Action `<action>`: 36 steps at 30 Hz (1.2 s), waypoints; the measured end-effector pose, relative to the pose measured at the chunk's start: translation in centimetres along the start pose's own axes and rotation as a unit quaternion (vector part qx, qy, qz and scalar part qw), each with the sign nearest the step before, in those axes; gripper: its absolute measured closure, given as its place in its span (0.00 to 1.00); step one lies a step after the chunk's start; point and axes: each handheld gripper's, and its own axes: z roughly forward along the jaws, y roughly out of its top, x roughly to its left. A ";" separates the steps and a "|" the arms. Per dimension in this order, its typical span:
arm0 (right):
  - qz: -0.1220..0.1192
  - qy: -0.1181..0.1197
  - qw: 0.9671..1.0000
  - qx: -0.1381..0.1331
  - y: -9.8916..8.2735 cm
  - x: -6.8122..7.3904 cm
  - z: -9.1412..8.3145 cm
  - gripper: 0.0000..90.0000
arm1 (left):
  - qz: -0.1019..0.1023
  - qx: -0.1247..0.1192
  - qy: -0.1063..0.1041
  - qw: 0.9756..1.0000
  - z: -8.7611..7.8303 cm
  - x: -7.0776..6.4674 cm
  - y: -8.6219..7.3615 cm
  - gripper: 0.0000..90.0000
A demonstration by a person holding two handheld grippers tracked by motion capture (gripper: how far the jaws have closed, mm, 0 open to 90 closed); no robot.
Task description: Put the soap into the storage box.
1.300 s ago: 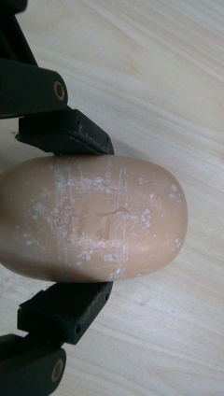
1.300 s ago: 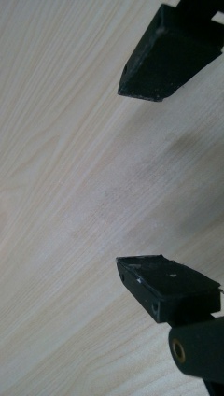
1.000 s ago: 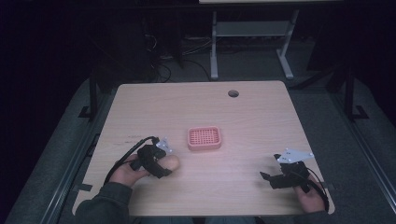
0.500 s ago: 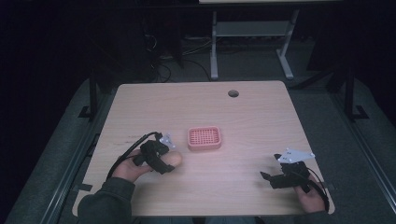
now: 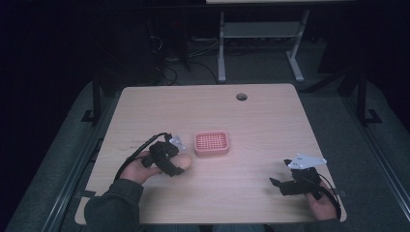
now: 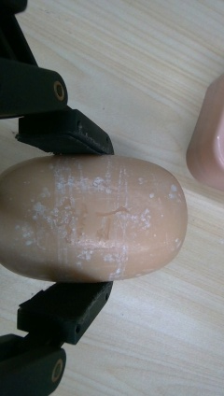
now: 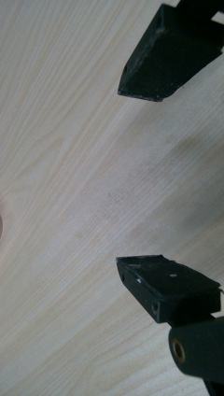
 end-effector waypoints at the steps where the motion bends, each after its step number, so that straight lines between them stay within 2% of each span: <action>1: 0.000 0.000 1.000 0.000 0.0 0.0 0.0 0.16 | 0.000 0.000 0.001 1.000 0.1 0.0 0.0 0.36; 3: 0.001 0.001 1.000 0.000 0.0 0.0 0.0 0.16 | -0.004 0.001 -0.001 1.000 0.2 0.1 0.1 0.36; 36: -0.003 0.002 1.000 -0.002 0.0 0.0 -0.1 0.16 | 0.021 0.011 -0.001 1.000 0.2 0.7 3.3 0.36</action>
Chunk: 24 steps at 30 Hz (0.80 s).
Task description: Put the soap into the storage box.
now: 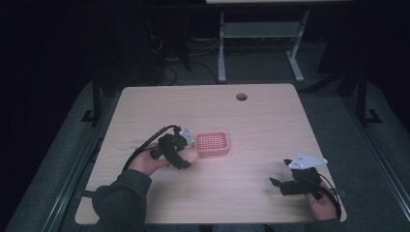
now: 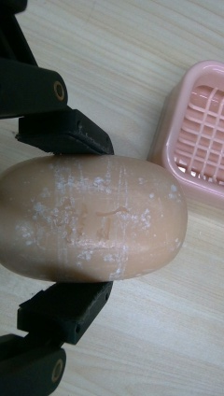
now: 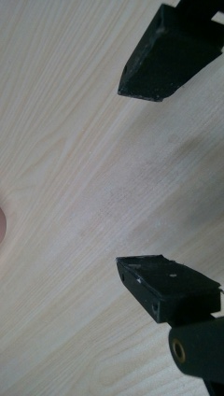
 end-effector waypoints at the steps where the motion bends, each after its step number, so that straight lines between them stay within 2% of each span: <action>1: -0.001 0.000 1.000 0.000 0.0 0.0 0.0 0.16 | -0.001 -0.001 0.000 1.000 0.0 0.0 0.1 0.36; 13: 0.007 0.001 1.000 -0.002 0.0 0.1 -0.1 0.16 | 0.001 -0.001 -0.003 1.000 -0.1 0.3 1.0 0.36; 24: 0.004 0.001 1.000 -0.004 0.0 0.0 -0.1 0.16 | 0.005 0.007 -0.002 1.000 0.2 0.8 1.8 0.36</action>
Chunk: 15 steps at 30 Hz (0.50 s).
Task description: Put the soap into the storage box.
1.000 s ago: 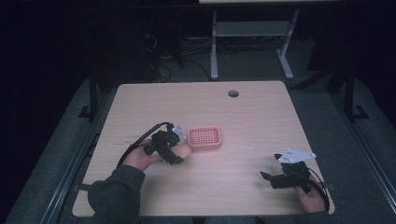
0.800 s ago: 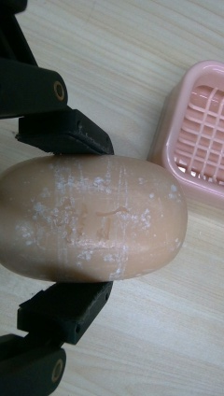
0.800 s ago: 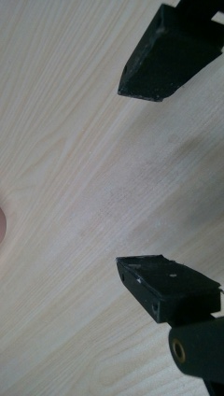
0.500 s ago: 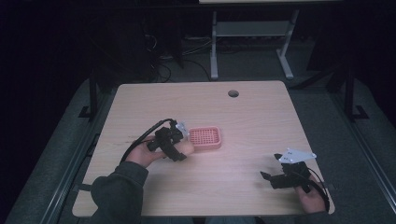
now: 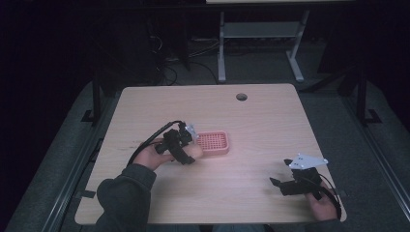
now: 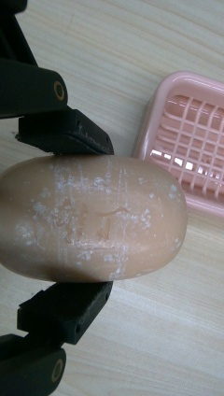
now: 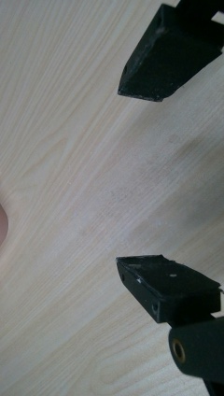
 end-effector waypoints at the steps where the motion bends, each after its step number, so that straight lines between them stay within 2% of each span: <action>1: 0.000 0.000 1.000 0.000 0.0 0.0 0.0 0.16 | 0.001 -0.001 0.001 1.000 0.0 0.0 0.1 0.36; 15: -0.004 0.001 1.000 -0.002 0.0 -0.1 -0.1 0.16 | 0.008 0.006 0.002 1.000 0.2 0.6 1.5 0.36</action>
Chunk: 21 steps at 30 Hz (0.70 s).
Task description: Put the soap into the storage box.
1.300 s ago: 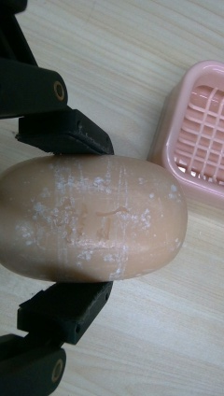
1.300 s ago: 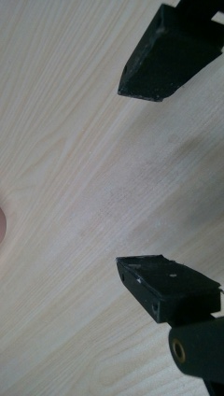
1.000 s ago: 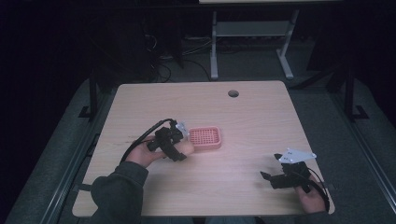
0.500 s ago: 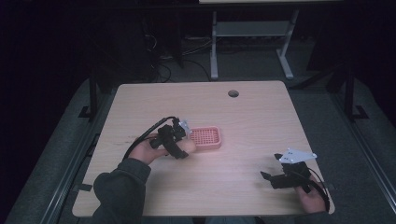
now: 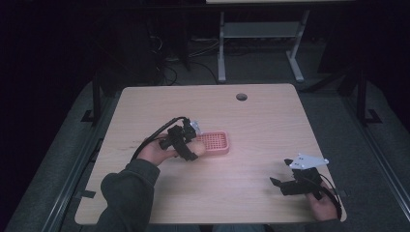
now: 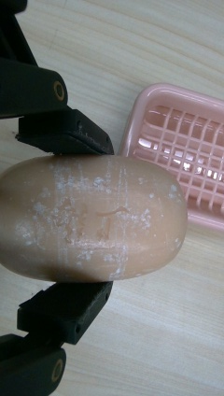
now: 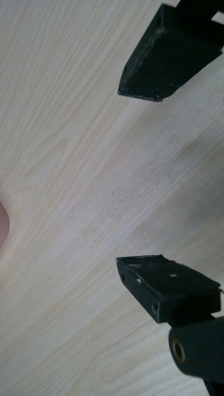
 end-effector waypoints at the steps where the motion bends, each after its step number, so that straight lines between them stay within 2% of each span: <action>1: 0.000 0.000 1.000 0.000 0.0 0.0 0.0 0.16 | 0.000 0.003 -0.001 1.000 0.0 0.0 0.1 0.36; 4: 0.003 0.000 1.000 -0.001 0.0 0.1 0.0 0.16 | -0.001 -0.003 -0.003 1.000 0.1 0.2 0.3 0.36; 9: 0.004 0.000 1.000 -0.001 0.0 0.1 0.0 0.16 | 0.001 0.006 -0.002 1.000 0.3 0.5 0.6 0.36; 21: 0.006 0.001 1.000 -0.002 0.0 0.0 0.0 0.16 | 0.004 0.004 0.000 1.000 0.3 1.1 1.9 0.36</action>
